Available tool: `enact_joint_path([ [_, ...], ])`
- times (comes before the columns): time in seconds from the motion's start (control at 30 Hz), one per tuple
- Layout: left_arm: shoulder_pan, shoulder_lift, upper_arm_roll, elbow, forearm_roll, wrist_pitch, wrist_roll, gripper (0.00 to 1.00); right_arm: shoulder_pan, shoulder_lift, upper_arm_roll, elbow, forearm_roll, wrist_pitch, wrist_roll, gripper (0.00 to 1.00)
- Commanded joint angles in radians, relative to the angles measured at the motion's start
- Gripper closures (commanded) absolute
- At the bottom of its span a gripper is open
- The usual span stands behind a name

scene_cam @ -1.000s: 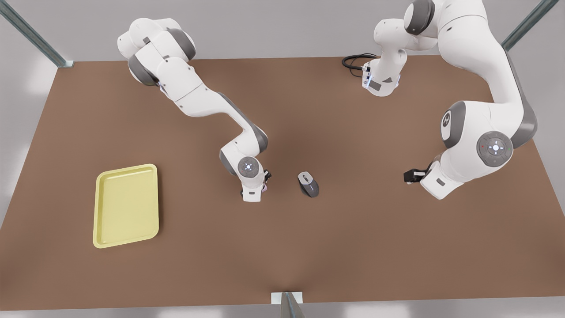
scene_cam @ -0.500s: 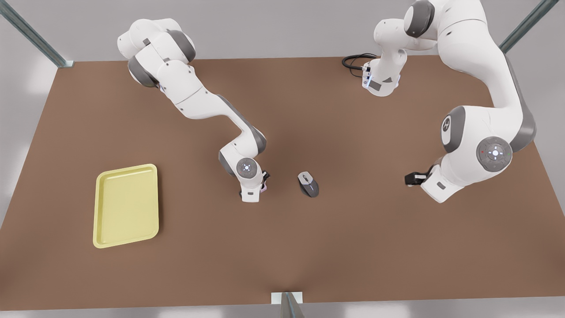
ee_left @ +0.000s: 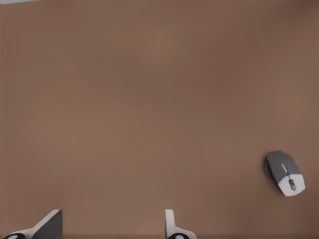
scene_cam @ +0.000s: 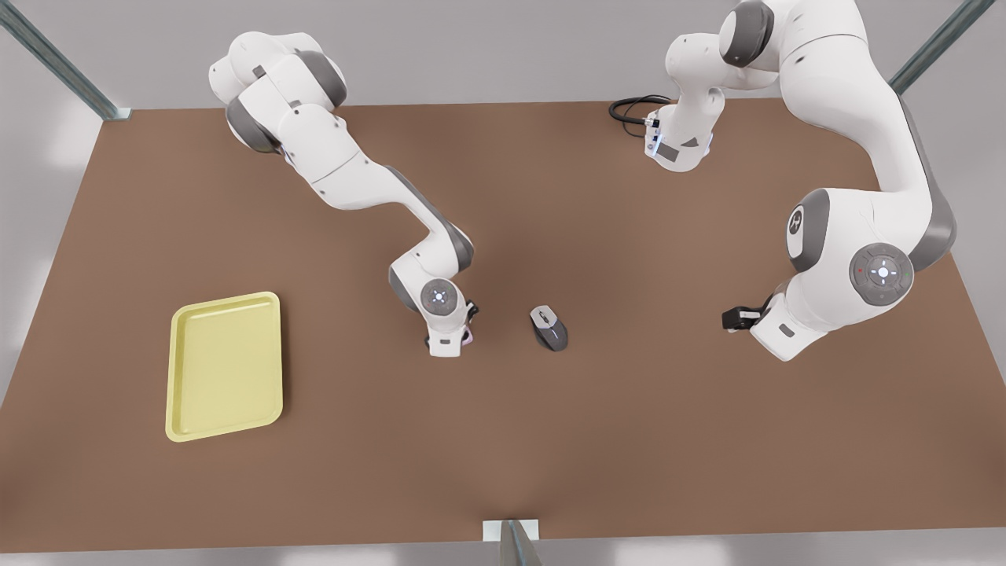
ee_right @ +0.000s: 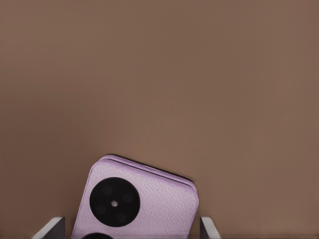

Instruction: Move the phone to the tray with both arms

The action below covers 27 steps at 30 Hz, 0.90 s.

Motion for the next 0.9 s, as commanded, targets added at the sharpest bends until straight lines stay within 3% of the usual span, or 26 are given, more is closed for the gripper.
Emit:
enact_joint_path([
  [0.0,0.0,0.0,0.0,0.0,0.001,0.0,0.007,0.0,-0.001,-0.001,0.0,0.0,0.004,-0.005,0.031,0.0],
  [0.47,0.0,0.008,0.003,0.0,0.002,0.009,0.007,0.0,0.006,0.008,0.0,0.0,0.001,0.003,0.028,0.0],
  [0.6,0.0,0.008,0.003,0.0,0.002,0.009,0.007,0.0,0.006,0.005,0.0,0.001,0.001,-0.006,0.026,0.2],
  [0.87,0.0,0.005,0.005,0.007,0.002,0.006,0.007,0.0,0.008,-0.004,0.0,0.001,0.001,-0.009,0.018,0.18],
])
